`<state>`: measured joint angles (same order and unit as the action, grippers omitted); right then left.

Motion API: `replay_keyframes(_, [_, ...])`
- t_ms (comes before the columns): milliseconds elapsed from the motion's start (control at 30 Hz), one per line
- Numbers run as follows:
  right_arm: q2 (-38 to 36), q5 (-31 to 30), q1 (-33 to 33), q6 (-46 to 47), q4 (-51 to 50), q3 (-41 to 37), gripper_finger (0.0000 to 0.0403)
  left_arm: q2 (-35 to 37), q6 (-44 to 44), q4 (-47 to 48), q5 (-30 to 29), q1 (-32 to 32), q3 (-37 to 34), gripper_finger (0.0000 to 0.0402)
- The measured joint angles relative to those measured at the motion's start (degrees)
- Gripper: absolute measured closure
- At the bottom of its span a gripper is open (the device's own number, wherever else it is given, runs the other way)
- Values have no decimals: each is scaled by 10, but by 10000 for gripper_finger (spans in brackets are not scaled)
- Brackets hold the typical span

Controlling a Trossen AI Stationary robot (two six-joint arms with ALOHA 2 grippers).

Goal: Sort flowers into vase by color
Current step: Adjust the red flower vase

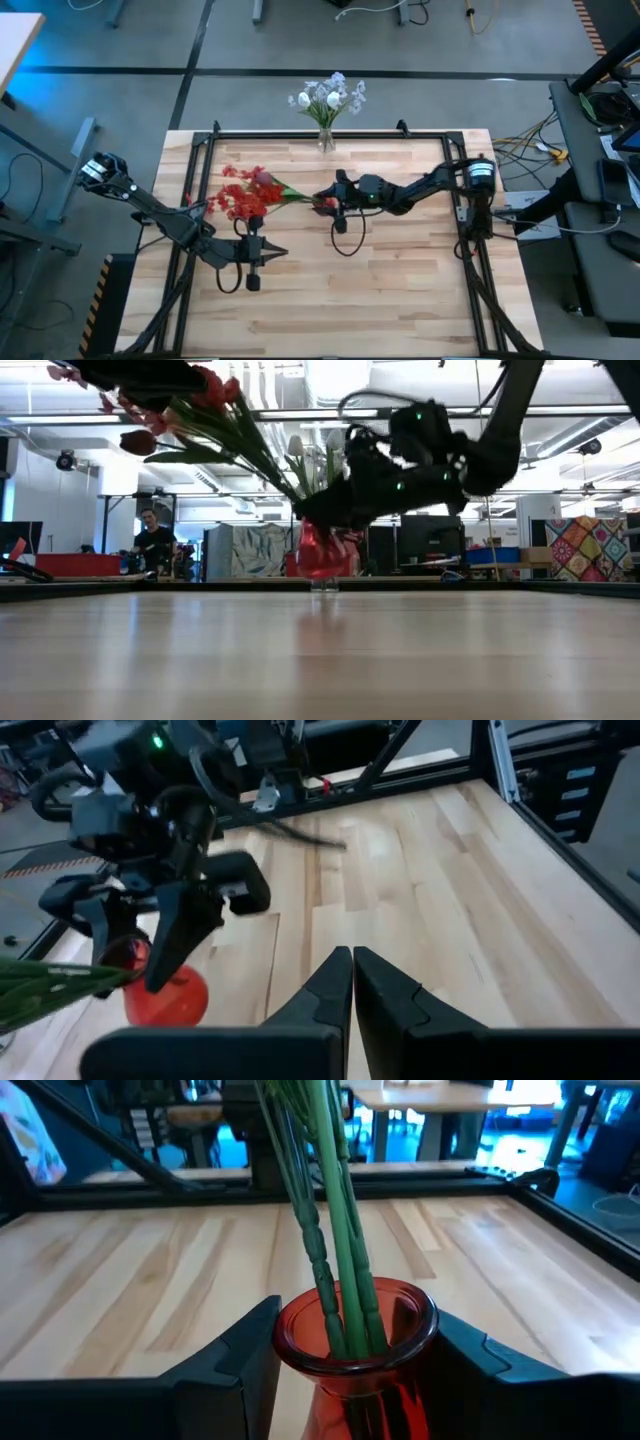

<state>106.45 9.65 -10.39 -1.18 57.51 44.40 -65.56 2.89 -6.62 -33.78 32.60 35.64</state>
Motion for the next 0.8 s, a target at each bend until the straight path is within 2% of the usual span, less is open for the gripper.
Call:
replay_keyframes(133, [58, 0, 0, 15, 93, 1, 232, -7, 16, -2, 0, 0, 0, 402])
replay_keyframes(300, [112, 0, 0, 44, 162, 6, 232, -36, 37, -2, -3, -1, 0, 402])
replay_keyframes(467, [127, -3, 0, 67, 172, 14, 232, -63, 56, -2, -45, -1, -1, 402])
replay_keyframes(700, [124, 6, -5, 92, 159, 14, 232, -71, 87, -4, -46, -2, -1, 402])
replay_keyframes(800, [122, 7, -7, 103, 154, 14, 198, -74, 98, -4, -66, -2, -1, 402])
